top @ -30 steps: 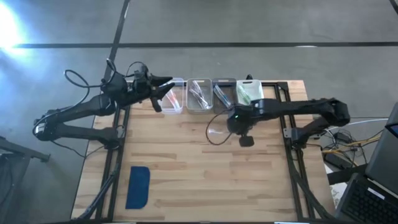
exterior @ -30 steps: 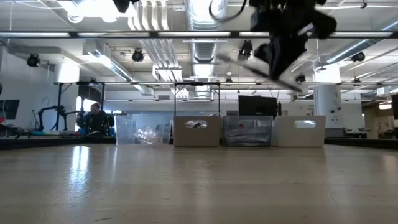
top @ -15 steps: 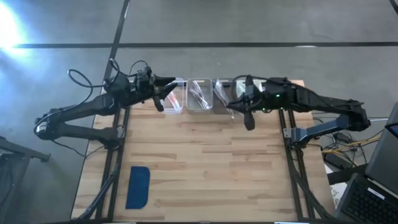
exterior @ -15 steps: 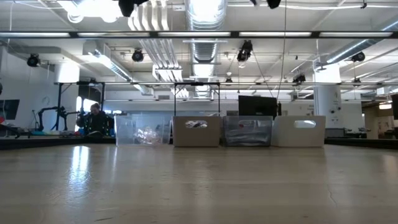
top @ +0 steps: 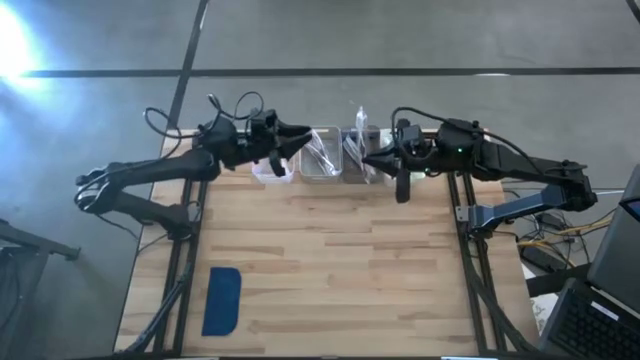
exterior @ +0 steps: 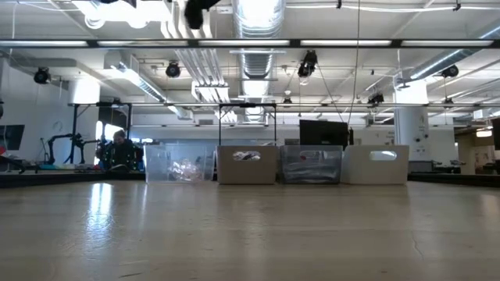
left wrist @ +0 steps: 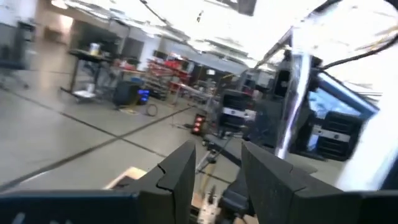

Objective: Pick & Place Toothbrushes
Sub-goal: Put the purple toothbrush into the gray bin

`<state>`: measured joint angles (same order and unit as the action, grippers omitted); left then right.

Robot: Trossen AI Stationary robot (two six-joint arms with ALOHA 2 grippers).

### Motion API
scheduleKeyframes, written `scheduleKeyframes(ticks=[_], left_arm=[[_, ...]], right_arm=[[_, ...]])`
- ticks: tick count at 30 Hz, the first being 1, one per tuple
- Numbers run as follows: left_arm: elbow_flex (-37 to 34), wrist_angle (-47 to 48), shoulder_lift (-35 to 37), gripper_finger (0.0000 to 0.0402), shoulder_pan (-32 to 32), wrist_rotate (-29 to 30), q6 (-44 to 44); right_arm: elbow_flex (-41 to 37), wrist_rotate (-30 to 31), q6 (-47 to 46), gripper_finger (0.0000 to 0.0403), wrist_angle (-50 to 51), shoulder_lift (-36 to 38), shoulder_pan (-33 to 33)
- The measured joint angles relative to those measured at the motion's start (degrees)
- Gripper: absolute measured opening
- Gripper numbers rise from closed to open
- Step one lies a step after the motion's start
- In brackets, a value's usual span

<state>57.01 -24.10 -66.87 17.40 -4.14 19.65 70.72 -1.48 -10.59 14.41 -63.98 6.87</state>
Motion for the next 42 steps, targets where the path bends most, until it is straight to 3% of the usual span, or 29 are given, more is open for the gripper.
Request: scheduleKeyframes(ticks=[4,13,27,37,42], left_arm=[[2.82,-3.32,-4.24,0.0151,-0.82,-5.97,0.6],[12.61,-3.87,-13.71,0.0212,-2.04,-9.27,-1.96],[24.75,-3.57,-25.21,0.0209,-2.65,-20.44,0.97],[27.75,-3.78,-27.21,0.0206,-3.05,-19.92,-0.51],[28.53,-3.75,-27.87,0.0168,-3.05,-18.63,-2.25]], right_arm=[[0.04,-0.02,0.02,0.0013,-0.34,0.04,0.02],[0.04,-0.1,0.06,0.0013,-0.49,0.04,0.0],[0.04,0.52,2.45,0.0013,-2.82,0.04,0.35],[0.04,1.68,3.58,0.0013,-2.79,0.04,0.75],[0.04,1.69,3.72,0.0013,-2.53,0.04,1.09]])
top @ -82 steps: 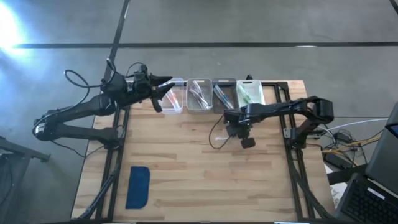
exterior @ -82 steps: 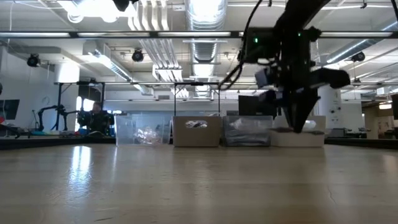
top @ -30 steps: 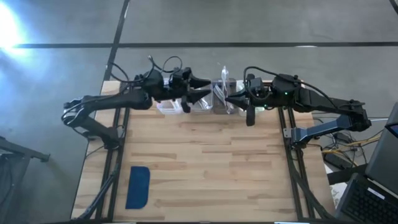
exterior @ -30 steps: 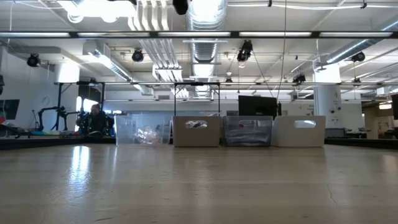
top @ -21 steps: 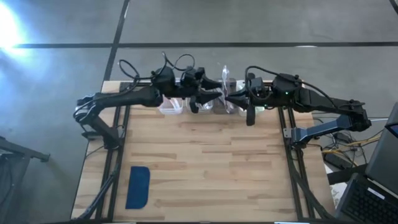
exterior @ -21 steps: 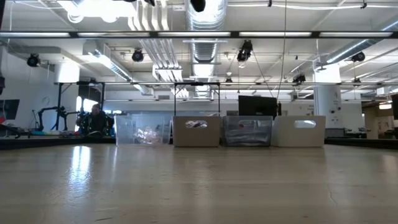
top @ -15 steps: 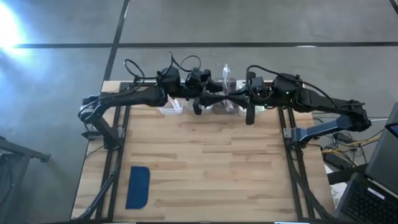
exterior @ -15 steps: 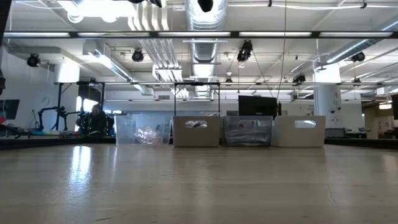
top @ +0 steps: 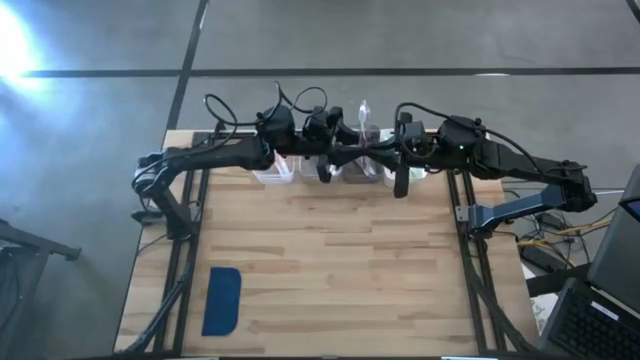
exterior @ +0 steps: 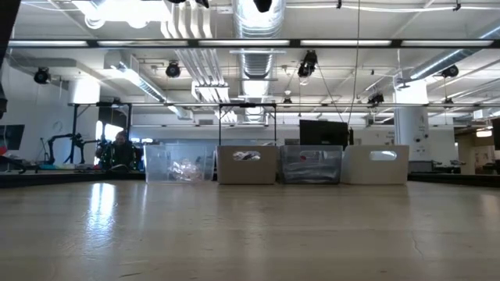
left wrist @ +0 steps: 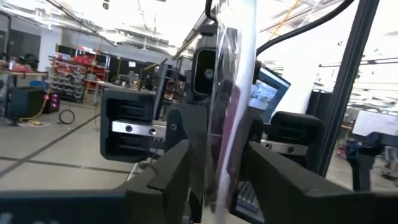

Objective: Pick & Place Toothbrushes
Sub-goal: Put the purple toothbrush into the gray bin

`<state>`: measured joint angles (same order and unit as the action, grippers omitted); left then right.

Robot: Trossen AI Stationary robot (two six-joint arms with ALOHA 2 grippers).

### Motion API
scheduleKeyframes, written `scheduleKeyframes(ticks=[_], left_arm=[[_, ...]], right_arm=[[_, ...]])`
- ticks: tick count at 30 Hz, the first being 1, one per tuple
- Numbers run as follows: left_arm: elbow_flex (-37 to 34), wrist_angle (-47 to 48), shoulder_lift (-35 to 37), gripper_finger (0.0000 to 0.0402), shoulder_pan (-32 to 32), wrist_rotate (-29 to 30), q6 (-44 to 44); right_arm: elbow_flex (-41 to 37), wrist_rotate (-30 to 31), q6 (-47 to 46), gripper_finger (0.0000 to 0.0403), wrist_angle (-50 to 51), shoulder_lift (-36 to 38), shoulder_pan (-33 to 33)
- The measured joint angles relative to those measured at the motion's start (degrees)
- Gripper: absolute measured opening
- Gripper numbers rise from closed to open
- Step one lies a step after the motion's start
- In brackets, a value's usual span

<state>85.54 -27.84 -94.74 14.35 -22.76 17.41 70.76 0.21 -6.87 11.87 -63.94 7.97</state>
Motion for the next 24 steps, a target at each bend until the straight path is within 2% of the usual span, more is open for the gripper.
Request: scheduleKeyframes(ticks=[8,11,16,21,24], left_arm=[[0.59,-0.04,0.26,0.0022,0.0,1.41,-1.14],[0.59,0.05,0.28,0.0021,0.0,1.83,0.44],[0.59,0.05,0.62,0.0021,0.17,2.53,2.15],[0.5,2.02,2.88,0.0021,1.46,3.58,2.08],[0.5,8.17,5.43,0.0021,2.47,9.41,1.12]], right_arm=[[0.0,-0.11,0.5,0.0016,0.25,0.04,-0.04],[-0.02,0.0,0.03,0.0038,0.19,0.07,-0.04],[-0.02,0.0,0.1,0.0108,1.14,0.74,-0.04],[3.66,-0.02,-1.54,0.0177,10.77,2.8,0.29],[7.56,1.91,-3.02,0.0207,18.42,3.78,0.31]])
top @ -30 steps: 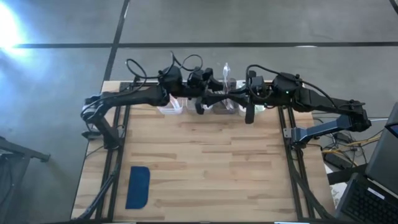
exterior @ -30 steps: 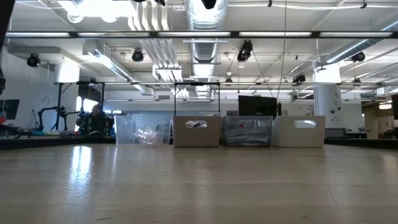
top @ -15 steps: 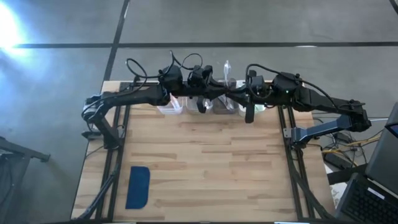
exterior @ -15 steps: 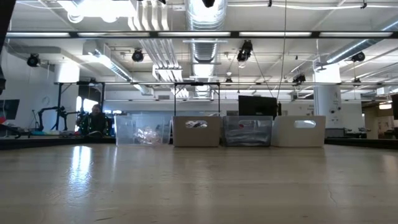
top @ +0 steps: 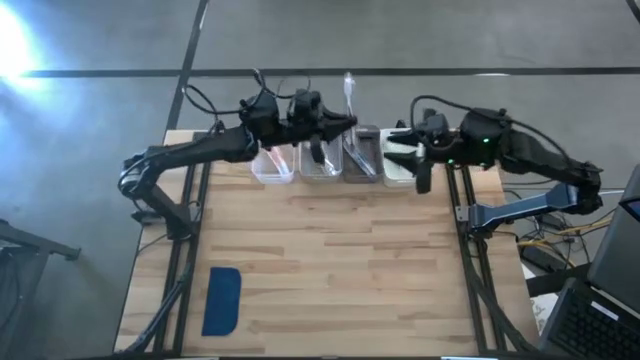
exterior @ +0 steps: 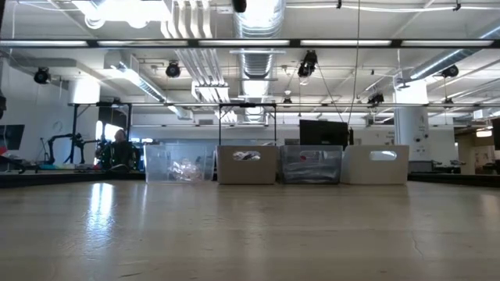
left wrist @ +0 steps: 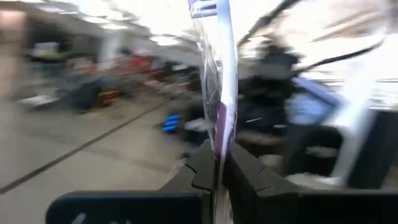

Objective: Pick & Place Toothbrushes
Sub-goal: Put the purple toothbrush into the gray bin

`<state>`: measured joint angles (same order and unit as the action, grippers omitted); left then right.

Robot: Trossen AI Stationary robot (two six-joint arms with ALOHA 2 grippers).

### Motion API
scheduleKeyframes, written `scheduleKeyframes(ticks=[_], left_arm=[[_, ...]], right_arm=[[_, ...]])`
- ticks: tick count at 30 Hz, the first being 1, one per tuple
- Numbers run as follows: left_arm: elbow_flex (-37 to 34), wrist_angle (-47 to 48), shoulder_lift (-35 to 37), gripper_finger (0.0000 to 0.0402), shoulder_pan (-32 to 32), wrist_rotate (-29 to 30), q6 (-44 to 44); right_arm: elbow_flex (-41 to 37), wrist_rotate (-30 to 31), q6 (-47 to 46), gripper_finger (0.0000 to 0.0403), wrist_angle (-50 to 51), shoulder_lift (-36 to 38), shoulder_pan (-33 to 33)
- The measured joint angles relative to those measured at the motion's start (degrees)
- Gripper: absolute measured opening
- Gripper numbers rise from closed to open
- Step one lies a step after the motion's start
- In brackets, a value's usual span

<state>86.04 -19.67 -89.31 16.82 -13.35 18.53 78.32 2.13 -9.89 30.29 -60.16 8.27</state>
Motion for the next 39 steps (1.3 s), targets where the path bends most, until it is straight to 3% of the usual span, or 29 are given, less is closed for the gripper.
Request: scheduleKeyframes(ticks=[4,8,14,20,26,32,39], left_arm=[[-1.47,8.24,3.14,0.0021,0.63,12.03,-0.44],[-4.48,9.26,4.61,0.0021,0.77,22.02,5.5],[-8.01,12.15,3.64,0.0021,-0.43,40.58,18.73],[-11.04,13.98,2.12,0.0021,-2.81,54.2,32.4],[-10.74,16.73,-1.69,0.0021,-2.69,57.82,41.47],[-4.91,35.72,-5.02,0.0021,-0.59,58.06,52.82],[3.94,39.72,-12.14,0.0021,1.8,54.24,53.31]], right_arm=[[4.91,6.77,-0.82,0.0228,10.57,1.33,-0.01],[9.49,14.43,-4.52,0.0235,23.11,2.51,0.0],[15.07,16.07,-6.24,0.023,39.09,5.66,0.02],[16.2,16.05,0.98,0.0207,39.73,9.69,0.02],[16.16,16.04,8.66,0.0188,39.78,12.76,0.0],[16.05,15.92,10.31,0.0173,39.83,14.43,0.0],[16.05,15.94,14.37,0.0169,39.77,14.4,0.0]])
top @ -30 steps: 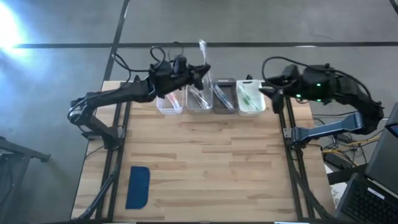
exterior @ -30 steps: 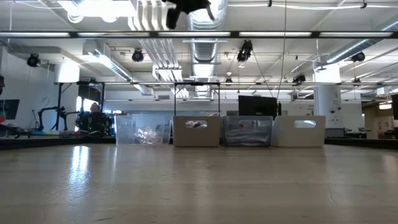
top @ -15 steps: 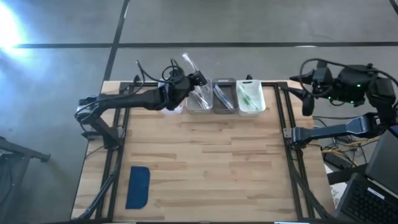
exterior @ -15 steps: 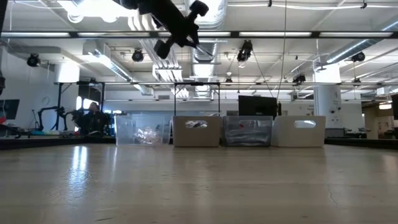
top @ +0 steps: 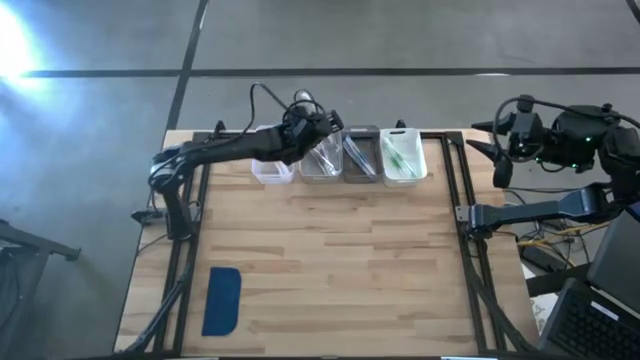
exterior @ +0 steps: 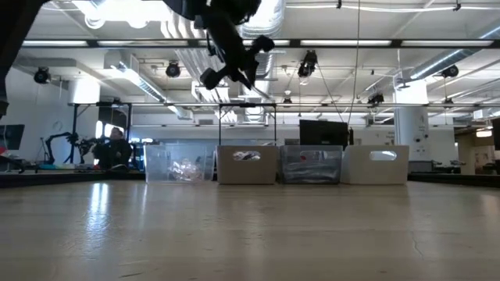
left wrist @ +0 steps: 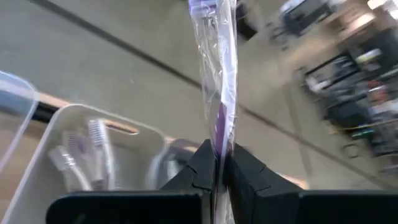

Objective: Pick & Place Toothbrushes
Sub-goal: Put the purple toothbrush into the gray bin

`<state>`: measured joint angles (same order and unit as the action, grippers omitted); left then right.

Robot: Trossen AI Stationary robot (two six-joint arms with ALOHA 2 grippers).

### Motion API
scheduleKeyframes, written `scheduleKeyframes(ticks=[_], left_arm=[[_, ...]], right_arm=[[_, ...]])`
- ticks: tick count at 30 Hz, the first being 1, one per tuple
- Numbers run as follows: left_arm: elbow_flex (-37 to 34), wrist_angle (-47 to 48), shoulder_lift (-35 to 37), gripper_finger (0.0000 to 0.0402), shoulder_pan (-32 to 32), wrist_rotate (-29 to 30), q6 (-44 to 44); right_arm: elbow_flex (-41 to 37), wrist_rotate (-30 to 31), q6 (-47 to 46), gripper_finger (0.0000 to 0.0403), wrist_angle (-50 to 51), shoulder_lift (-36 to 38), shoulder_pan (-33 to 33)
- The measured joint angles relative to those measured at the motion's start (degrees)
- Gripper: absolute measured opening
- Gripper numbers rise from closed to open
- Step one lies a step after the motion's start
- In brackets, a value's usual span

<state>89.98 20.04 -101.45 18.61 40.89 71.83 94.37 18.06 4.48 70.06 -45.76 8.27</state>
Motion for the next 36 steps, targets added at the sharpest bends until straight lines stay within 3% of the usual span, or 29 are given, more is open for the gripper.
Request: scheduleKeyframes(ticks=[9,12,22,36], left_arm=[[5.35,12.75,-5.79,0.0021,2.08,-4.18,9.06],[4.27,13.09,-6.28,0.0021,2.74,-4.95,11.72],[2.55,13.23,-10.16,0.0021,4.42,-15.22,14.64],[2.55,15.6,-13.14,0.0021,7.44,-19.69,16.43]], right_arm=[[-0.42,0.02,0.49,0.0169,2.65,0.06,0.02],[-0.79,0.04,0.74,0.0169,3.38,0.07,0.02],[-1.43,0.07,3.21,0.0177,3.52,0.02,0.02],[-1.62,0.09,3.44,0.0198,3.67,1.0,0.02]])
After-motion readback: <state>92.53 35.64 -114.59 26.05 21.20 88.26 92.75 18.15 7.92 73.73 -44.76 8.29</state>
